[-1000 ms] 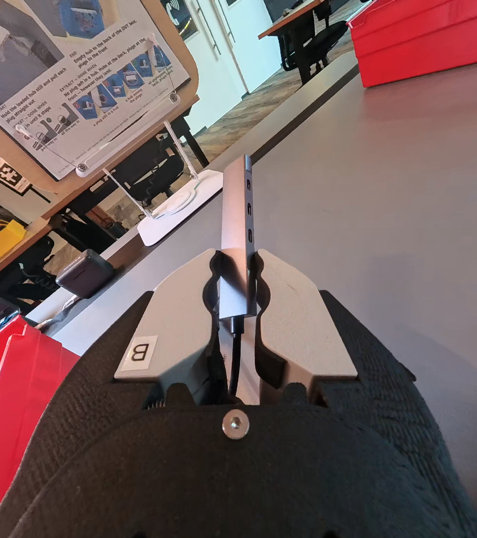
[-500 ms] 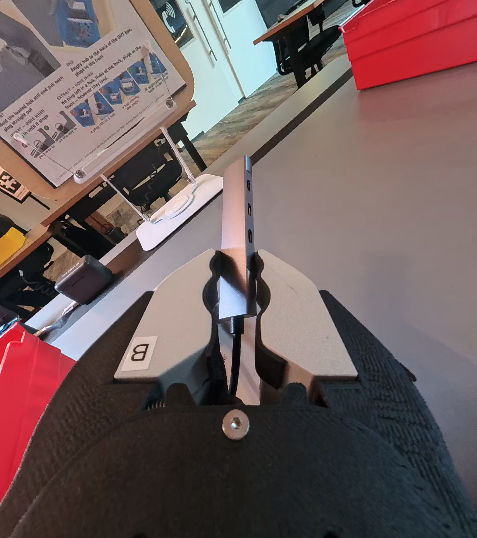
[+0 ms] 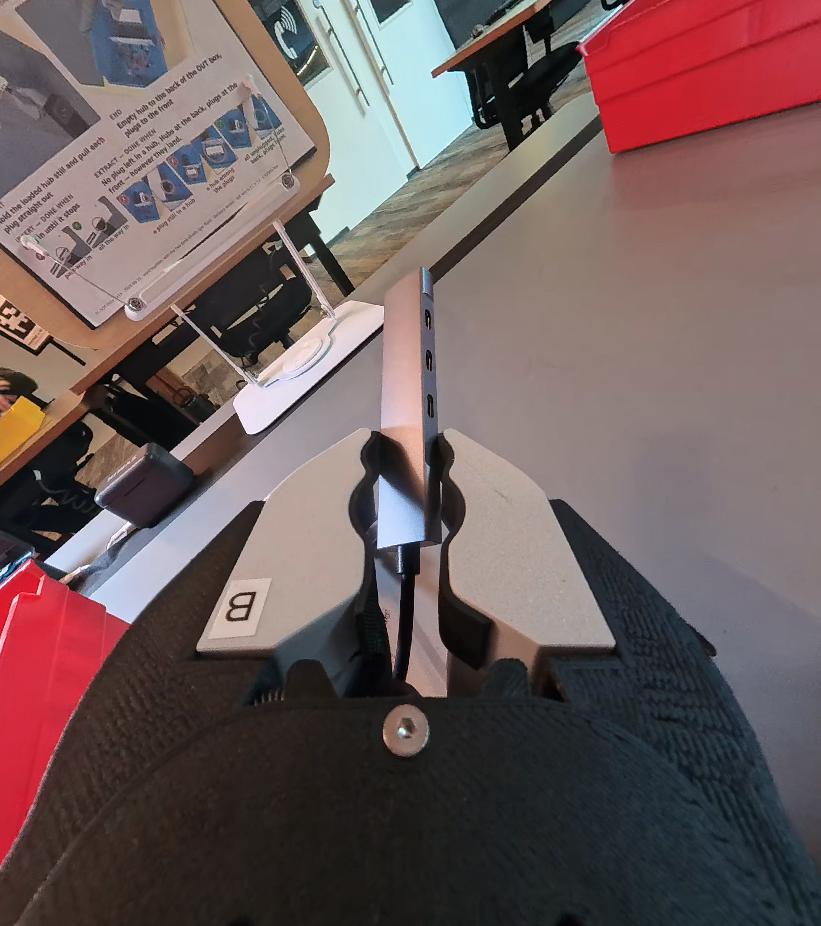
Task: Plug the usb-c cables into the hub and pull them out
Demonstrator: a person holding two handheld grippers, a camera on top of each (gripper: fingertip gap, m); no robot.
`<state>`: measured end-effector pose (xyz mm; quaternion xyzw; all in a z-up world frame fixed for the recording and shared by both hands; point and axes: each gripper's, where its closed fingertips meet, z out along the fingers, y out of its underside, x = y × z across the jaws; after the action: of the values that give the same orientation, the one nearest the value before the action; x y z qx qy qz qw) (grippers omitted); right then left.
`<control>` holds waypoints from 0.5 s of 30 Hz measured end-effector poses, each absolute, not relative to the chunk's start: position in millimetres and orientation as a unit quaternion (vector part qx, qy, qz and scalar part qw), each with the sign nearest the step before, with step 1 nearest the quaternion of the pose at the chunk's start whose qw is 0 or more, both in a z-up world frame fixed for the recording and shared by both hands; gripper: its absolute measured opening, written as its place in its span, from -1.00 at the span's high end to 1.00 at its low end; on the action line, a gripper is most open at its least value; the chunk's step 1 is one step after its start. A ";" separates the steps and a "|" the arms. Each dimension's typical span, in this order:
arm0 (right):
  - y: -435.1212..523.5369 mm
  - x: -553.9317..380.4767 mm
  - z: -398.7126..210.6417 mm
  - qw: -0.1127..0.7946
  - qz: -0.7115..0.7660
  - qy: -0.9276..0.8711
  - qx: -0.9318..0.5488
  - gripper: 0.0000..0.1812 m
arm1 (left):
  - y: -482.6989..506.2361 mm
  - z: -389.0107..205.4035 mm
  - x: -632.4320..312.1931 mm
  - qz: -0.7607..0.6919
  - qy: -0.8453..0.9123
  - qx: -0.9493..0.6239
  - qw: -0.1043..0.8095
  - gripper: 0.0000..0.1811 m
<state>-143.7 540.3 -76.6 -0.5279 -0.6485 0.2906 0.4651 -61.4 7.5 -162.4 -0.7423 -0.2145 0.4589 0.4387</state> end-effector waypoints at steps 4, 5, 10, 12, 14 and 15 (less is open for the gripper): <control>450.2 -124.4 -50.8 0.415 0.431 -0.649 -0.470 0.51 | 8.1 -163.2 -61.5 0.461 -0.212 -0.744 0.436 0.76; 416.4 -117.6 -46.0 0.384 0.479 -0.650 -0.448 0.50 | 8.5 -163.0 -61.4 0.462 -0.211 -0.743 0.435 0.76; 237.4 -71.3 -47.7 0.211 0.685 -0.645 -0.266 0.24 | 10.9 -163.0 -60.0 0.467 -0.201 -0.746 0.431 0.76; 180.9 -56.1 -65.7 0.152 0.706 -0.660 -0.205 0.06 | 12.1 -163.2 -59.3 0.468 -0.197 -0.746 0.431 0.77; 139.3 -50.5 -88.6 0.122 0.702 -0.685 -0.156 0.01 | 13.1 -163.5 -58.9 0.467 -0.195 -0.747 0.431 0.77; 123.9 -52.4 -98.1 0.111 0.699 -0.691 -0.143 0.02 | 13.7 -163.4 -58.6 0.467 -0.194 -0.747 0.431 0.76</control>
<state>-52.4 123.9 -98.1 -0.1430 -0.6914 0.6994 0.1112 -58.6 13.7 -163.4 -0.7475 -0.1936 0.4667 0.4313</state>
